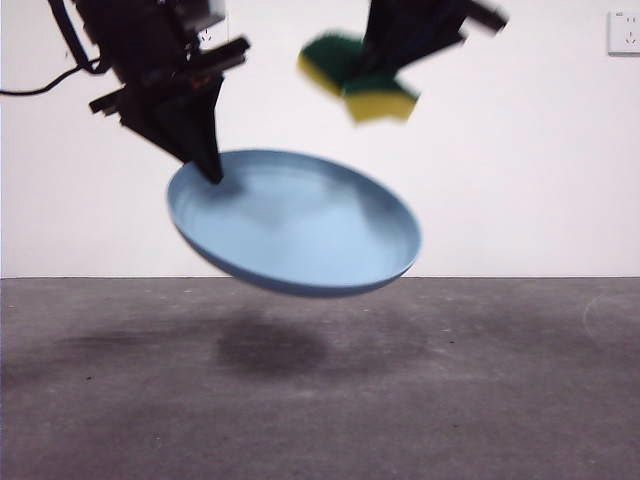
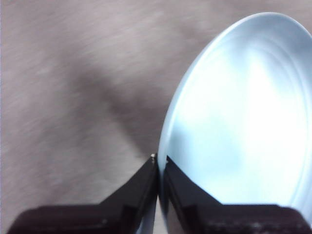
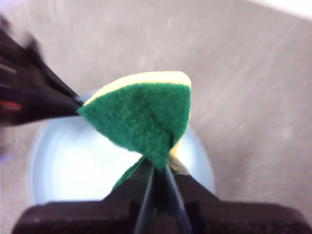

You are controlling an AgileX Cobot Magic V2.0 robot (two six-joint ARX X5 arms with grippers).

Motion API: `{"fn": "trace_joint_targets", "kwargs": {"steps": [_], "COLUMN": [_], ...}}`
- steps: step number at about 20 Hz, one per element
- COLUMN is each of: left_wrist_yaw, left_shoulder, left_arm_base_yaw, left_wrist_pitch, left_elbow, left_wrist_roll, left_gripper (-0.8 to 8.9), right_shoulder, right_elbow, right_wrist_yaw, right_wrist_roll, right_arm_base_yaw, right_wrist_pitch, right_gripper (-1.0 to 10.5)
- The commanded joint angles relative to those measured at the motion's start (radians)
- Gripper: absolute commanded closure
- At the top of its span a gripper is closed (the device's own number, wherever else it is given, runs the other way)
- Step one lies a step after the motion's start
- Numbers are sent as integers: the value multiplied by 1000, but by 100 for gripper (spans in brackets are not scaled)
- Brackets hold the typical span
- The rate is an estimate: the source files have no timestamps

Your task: Pick up the plate,pick up the cloth,clean the plate with the cloth

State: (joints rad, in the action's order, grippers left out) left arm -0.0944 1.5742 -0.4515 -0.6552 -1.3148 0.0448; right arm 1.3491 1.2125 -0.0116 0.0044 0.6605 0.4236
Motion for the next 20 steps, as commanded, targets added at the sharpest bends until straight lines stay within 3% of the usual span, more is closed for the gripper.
{"fn": "trace_joint_targets", "kwargs": {"steps": [1, 6, 12, 15, 20], "left_wrist_yaw": [19, 24, 70, 68, 64], "left_shoulder": [63, 199, 318, 336, 302], "left_arm_base_yaw": [34, 105, 134, 133, 109], "left_wrist_pitch": [13, 42, 48, 41, -40], "left_elbow": [0, 0, 0, 0, 0], "left_wrist_roll": [12, 11, 0, -19, -52], "left_gripper": [822, 822, 804, 535, 522], "right_shoulder": [-64, -147, -146, -145, -66], "right_elbow": [-11, -11, -11, -11, -11], "right_wrist_yaw": [-55, -128, -126, -124, -119], "right_wrist_roll": [6, 4, 4, 4, 51], "right_arm_base_yaw": [0, -20, -77, -100, -127], "right_wrist_pitch": [38, 132, 193, 192, 193], "right_gripper": [963, 963, 963, 963, 963]}}
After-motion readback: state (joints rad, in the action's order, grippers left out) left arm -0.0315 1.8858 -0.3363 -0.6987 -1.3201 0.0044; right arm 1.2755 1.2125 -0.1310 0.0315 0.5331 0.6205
